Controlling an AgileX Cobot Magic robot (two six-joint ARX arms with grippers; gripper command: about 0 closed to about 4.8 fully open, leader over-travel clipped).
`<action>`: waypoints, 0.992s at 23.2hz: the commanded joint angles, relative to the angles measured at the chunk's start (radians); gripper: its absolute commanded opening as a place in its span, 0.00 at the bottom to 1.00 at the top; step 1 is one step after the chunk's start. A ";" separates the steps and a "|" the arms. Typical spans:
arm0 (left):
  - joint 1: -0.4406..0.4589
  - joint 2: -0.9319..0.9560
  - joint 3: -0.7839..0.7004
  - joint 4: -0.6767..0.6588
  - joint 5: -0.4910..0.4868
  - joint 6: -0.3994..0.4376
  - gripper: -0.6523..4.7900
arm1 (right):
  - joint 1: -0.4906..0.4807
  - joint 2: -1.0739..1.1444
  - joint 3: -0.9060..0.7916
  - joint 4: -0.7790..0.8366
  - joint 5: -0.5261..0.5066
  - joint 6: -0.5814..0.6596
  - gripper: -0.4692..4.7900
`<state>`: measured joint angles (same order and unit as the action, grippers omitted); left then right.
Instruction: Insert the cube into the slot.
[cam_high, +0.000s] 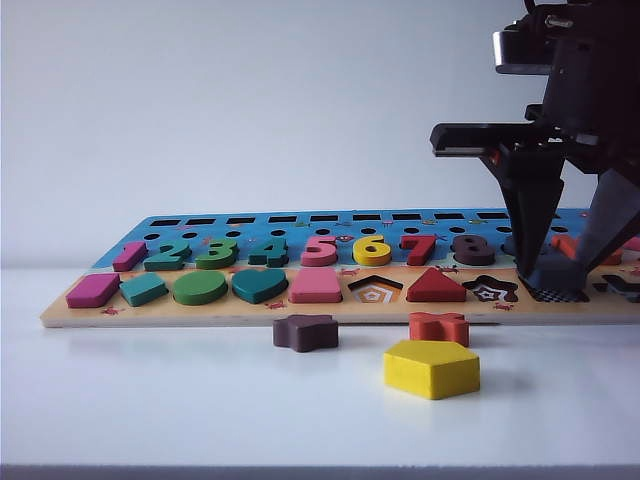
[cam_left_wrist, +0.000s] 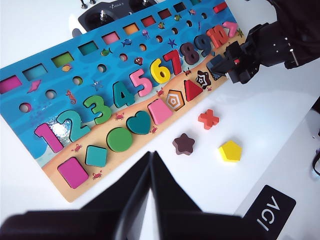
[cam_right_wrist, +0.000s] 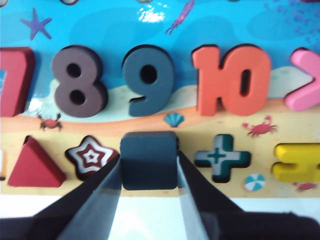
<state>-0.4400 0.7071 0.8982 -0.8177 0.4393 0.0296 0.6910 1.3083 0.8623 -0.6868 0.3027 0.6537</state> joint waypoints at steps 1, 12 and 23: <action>0.002 0.000 0.003 0.020 0.006 0.005 0.14 | -0.004 0.002 0.002 0.011 0.004 -0.008 0.10; 0.002 0.000 0.003 0.020 0.006 0.004 0.14 | -0.004 0.002 0.002 0.007 -0.006 -0.011 0.10; 0.001 0.000 -0.003 0.036 0.006 0.004 0.14 | -0.004 0.004 -0.006 0.006 -0.013 -0.011 0.09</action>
<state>-0.4400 0.7071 0.8978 -0.8158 0.4393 0.0296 0.6857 1.3109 0.8612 -0.6868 0.2878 0.6456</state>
